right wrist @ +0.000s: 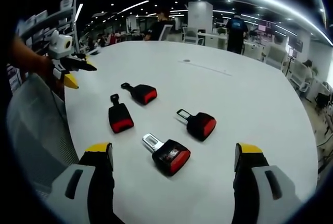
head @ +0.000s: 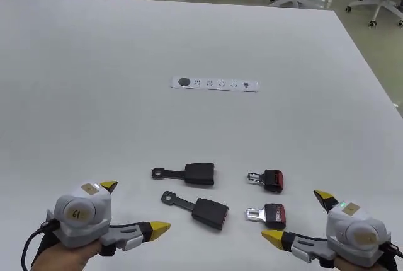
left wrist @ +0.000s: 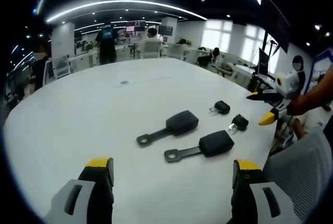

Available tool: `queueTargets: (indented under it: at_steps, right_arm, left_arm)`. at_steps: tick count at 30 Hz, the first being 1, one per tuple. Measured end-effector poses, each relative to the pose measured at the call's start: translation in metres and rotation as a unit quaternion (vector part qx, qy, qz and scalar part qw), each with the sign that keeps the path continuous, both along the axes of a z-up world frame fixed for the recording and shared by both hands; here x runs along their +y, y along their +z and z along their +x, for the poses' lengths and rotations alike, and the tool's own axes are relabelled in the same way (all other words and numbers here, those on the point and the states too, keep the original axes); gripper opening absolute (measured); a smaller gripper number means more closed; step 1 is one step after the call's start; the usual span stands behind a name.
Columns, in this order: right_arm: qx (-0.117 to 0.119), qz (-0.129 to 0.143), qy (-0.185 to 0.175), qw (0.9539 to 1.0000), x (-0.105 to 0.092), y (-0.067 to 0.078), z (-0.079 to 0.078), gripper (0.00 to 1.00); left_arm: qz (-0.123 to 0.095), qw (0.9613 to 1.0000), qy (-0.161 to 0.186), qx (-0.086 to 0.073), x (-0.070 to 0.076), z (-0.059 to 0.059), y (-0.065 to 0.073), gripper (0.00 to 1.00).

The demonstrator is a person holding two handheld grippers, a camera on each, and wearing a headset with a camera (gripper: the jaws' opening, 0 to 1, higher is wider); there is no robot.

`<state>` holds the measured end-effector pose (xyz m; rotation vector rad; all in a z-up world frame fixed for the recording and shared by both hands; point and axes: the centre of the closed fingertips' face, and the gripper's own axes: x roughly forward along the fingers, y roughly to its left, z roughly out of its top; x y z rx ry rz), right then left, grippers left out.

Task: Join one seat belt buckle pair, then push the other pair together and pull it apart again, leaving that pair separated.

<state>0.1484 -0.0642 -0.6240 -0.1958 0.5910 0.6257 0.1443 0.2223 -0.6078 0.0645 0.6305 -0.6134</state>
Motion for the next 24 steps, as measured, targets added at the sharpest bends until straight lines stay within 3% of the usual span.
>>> queueTargets:
  at_steps: [8,12,17,24]
  right_arm:
    - [0.012,0.003,0.012,0.9998,0.003,-0.005,-0.001,0.96]
    - [0.021,0.001,0.024,0.9995,0.005,-0.010,-0.001,0.95]
    - [0.036,0.005,0.038,0.9986,0.008,-0.015,-0.002,0.92]
    - [0.044,-0.005,0.062,0.9970,0.014,-0.024,-0.002,0.89]
  left_arm:
    - [0.008,0.9996,-0.028,0.002,-0.014,0.002,-0.009,0.97]
    - [0.015,0.9984,-0.053,0.012,-0.022,0.000,-0.015,0.91]
    - [0.013,0.9974,-0.069,0.018,-0.030,0.003,-0.016,0.91]
    - [0.034,0.9921,-0.119,0.023,-0.045,0.002,-0.025,0.87]
